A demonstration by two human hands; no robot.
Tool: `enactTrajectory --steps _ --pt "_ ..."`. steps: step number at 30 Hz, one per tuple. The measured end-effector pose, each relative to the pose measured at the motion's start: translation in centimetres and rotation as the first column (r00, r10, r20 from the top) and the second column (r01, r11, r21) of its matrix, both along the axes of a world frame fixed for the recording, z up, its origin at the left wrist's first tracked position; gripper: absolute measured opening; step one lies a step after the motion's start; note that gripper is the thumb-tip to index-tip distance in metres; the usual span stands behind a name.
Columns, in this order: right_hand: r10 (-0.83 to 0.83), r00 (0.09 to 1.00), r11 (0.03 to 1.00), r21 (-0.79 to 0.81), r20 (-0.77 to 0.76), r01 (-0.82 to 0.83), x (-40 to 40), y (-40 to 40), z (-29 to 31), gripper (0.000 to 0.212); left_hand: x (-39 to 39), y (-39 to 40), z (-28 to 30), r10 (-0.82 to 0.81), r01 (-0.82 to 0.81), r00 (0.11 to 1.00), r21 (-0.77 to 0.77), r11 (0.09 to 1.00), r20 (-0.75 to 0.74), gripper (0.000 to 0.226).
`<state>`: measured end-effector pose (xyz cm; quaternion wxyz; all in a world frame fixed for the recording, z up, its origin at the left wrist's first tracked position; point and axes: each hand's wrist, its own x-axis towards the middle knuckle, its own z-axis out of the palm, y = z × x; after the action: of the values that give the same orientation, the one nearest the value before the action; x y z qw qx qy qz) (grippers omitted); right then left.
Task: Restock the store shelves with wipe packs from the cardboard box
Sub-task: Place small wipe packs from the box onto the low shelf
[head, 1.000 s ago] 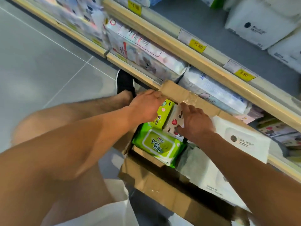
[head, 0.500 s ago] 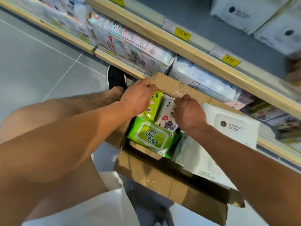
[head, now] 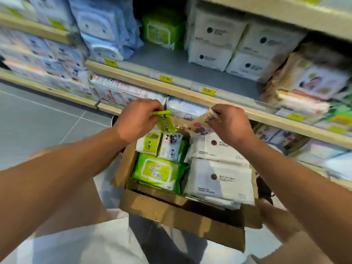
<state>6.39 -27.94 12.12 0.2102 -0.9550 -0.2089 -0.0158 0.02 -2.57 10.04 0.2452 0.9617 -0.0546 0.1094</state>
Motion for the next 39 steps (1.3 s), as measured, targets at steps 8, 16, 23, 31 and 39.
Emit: enactTrajectory --steps 8,16,23,31,39 --pt "-0.135 0.977 0.99 -0.028 0.167 0.142 0.3 -11.8 2.9 0.017 3.3 -10.4 3.7 -0.119 0.118 0.99 0.01 0.993 0.074 0.019" --pt "-0.296 0.937 0.952 -0.021 0.188 0.305 0.8 -24.0 -0.2 0.016 7.1 -22.8 2.1 -0.294 0.293 0.954 0.025 0.956 0.05 0.019" --pt "-0.345 0.902 0.931 -0.031 0.26 0.365 1.8 -31.9 -5.5 0.021 10.3 -31.3 -2.2 -0.391 0.393 0.919 0.029 0.919 -0.052 0.019" --pt "-0.345 0.906 0.924 -0.08 0.247 0.374 6.4 -35.8 -13.3 0.011 14.5 -35.8 -8.2 -0.401 0.408 0.905 0.026 0.913 -0.141 0.018" --pt "-0.274 0.917 0.931 -0.157 0.291 0.328 10.1 -36.4 -20.5 0.009 17.6 -37.3 -13.0 -0.403 0.399 0.899 -0.059 0.915 -0.171 0.022"
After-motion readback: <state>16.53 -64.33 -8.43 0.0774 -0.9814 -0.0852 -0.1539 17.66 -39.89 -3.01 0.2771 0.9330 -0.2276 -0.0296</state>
